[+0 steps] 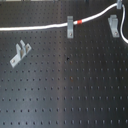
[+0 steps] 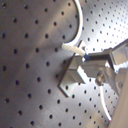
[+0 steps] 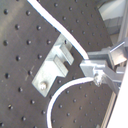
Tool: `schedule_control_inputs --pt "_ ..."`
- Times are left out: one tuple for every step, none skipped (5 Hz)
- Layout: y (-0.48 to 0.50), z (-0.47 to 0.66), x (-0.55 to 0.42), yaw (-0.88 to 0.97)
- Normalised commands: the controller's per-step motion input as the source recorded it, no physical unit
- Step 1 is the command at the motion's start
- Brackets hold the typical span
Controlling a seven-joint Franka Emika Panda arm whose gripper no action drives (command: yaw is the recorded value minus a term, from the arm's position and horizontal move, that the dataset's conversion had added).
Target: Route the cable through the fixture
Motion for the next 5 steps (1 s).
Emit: schedule_control_inputs --pt "0.000 0.02 0.000 0.00" --pt "-0.106 0.24 -0.383 0.08" --pt "0.002 0.00 -0.011 0.00" --pt "0.074 0.06 -0.425 0.33" --pt "0.061 0.01 -0.314 0.32"
